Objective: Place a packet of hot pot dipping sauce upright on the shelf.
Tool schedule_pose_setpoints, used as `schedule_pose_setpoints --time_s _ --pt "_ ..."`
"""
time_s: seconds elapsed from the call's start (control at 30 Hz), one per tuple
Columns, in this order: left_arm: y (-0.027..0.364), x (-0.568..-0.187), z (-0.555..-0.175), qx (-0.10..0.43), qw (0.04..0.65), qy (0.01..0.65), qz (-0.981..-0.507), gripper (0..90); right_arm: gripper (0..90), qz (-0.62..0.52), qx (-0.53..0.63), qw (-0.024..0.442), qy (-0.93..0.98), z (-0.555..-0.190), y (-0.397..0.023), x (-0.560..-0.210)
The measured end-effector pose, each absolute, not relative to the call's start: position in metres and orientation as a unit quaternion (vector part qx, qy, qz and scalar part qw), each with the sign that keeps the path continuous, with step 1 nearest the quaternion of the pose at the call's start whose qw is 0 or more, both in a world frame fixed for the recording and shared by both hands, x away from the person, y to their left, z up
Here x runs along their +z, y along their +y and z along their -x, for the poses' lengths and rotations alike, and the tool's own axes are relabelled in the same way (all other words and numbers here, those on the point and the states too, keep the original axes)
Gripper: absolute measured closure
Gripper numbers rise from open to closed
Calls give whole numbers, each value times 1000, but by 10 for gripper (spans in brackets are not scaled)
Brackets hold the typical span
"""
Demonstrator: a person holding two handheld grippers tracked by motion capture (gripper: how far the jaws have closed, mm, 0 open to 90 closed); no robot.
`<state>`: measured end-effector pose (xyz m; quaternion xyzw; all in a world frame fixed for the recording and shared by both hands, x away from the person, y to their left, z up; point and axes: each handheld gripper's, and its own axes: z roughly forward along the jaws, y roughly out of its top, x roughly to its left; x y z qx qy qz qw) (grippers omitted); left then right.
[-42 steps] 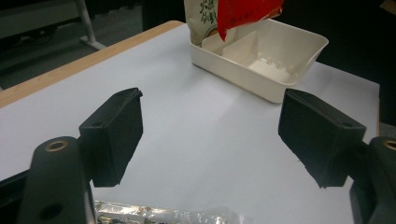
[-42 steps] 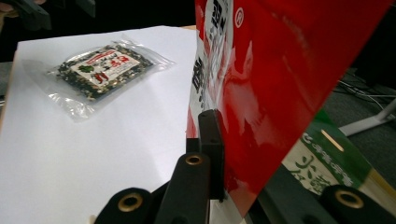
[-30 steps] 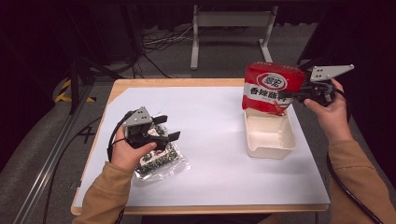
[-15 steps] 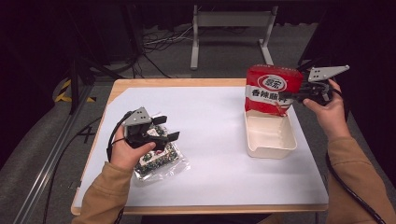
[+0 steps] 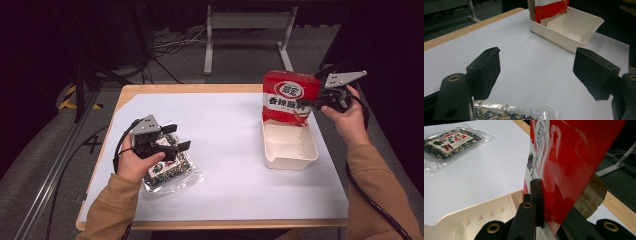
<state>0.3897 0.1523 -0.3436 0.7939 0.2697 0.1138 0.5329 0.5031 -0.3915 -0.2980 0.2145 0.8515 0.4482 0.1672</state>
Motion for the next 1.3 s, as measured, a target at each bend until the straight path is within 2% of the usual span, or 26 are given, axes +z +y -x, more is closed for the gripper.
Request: schedule_pose_setpoints --time_s 0.57,0.77,0.9,1.3 --pt "155 -345 -390 119 530 272 -794 211 888 -217 438 177 854 -509 -390 -307" --pt "154 -345 -390 117 531 271 -795 208 889 -219 437 173 855 -510 -388 -311" --pt "155 -345 -390 116 531 271 -795 208 889 -227 413 162 867 -512 -384 -326" --pt "156 -346 -392 120 526 275 -796 202 889 -259 431 153 851 -510 -397 -339"
